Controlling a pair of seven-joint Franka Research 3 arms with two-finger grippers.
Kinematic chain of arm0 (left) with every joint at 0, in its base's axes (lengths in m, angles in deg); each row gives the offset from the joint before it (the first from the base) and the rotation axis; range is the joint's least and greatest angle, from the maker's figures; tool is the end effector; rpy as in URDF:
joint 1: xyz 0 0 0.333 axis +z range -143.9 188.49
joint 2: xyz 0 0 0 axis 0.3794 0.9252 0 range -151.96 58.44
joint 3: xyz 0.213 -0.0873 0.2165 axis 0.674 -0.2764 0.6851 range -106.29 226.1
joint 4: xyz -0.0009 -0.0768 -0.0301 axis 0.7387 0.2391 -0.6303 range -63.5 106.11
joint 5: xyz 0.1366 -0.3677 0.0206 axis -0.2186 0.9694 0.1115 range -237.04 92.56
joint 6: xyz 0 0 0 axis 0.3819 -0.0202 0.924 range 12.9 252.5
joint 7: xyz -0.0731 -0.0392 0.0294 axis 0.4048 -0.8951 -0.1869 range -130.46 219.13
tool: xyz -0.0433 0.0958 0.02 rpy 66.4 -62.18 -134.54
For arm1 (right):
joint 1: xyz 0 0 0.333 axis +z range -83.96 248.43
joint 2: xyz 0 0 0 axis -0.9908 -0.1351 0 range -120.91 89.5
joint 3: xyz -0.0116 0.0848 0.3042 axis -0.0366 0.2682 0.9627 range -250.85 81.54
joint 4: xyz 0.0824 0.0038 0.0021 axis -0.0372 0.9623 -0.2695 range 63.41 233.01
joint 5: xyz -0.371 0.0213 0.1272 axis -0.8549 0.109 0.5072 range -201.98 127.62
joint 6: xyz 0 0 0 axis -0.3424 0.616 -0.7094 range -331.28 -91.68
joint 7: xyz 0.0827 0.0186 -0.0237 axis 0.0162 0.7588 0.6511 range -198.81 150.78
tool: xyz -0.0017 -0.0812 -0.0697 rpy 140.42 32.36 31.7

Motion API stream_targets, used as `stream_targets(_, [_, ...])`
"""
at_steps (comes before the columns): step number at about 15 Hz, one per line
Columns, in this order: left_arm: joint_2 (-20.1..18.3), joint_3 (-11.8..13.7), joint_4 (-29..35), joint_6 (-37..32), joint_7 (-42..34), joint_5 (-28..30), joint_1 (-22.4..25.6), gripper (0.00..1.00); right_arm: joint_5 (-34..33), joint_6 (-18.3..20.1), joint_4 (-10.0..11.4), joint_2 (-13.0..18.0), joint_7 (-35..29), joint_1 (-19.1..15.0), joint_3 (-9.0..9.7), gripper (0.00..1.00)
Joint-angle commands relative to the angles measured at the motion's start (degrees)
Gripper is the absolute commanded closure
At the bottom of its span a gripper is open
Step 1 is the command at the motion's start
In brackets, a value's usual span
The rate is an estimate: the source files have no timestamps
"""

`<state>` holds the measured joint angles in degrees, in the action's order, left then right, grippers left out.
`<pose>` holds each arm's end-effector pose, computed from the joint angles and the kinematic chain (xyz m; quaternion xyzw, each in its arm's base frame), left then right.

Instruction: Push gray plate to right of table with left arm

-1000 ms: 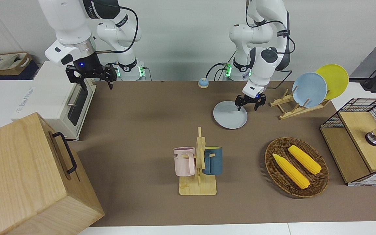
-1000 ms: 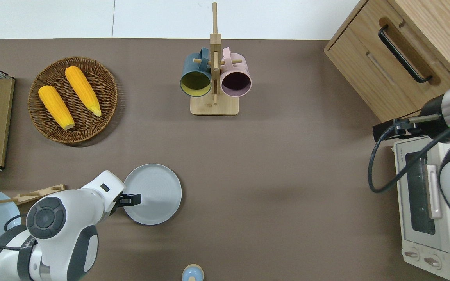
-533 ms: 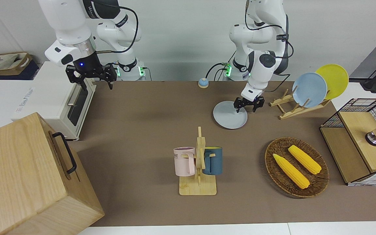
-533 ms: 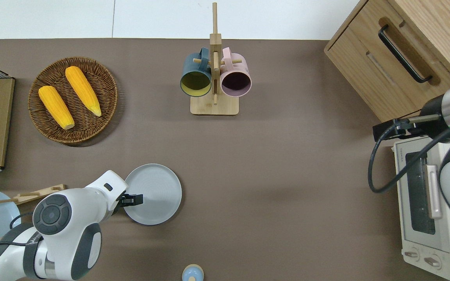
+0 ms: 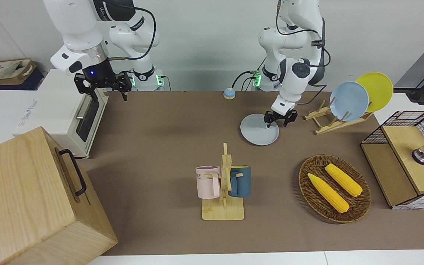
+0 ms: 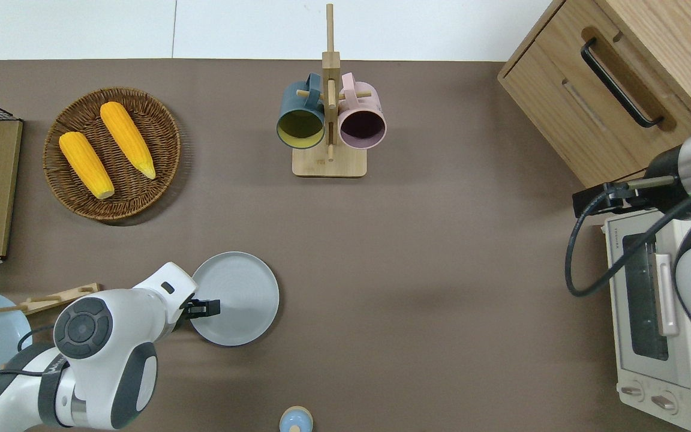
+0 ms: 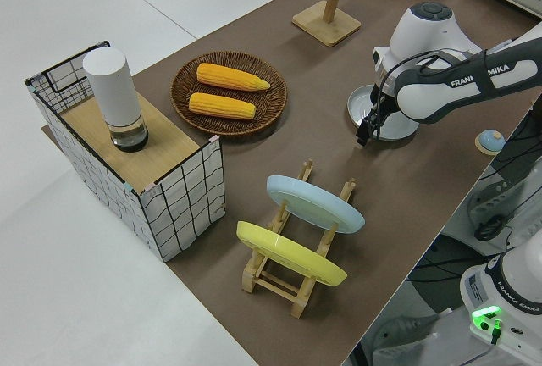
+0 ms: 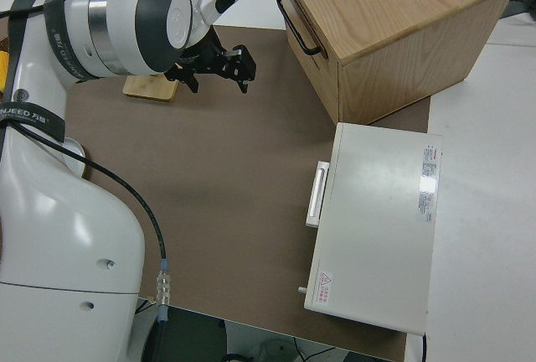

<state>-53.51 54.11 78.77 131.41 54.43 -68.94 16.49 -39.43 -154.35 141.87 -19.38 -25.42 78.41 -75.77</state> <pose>0.4274 -0.0866 0.2987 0.9998 0.0101 0.0105 0.0136 0.5692 0.0429 0.6255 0.9994 0.0312 -0.0072 0.0151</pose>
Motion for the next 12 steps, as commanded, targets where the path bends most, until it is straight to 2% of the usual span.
stream_targets(1, [0.16,0.44,1.15,2.28,3.26,0.66,-0.87,0.63,0.4,0.59,-0.08,0.33,-0.27,-0.04,-0.01,0.017])
stream_targets(2, [0.16,0.44,1.15,2.28,3.27,0.66,-0.78,0.85,0.4,0.59,-0.08,0.33,-0.18,-0.04,-0.01,0.017])
stream_targets(3, [0.16,0.44,1.15,2.28,2.66,0.66,-0.78,1.0,0.4,0.59,-0.08,0.33,-0.18,-0.04,-0.01,0.017])
stream_targets(9, [0.86,0.53,1.06,2.72,2.47,0.57,-0.87,1.0,0.4,0.59,-0.08,0.33,-0.27,-0.04,-0.01,0.017])
stream_targets(12, [2.52,0.44,0.89,4.39,4.31,0.66,-3.15,1.0,0.4,0.59,-0.08,0.33,-0.18,-0.04,-0.01,0.017])
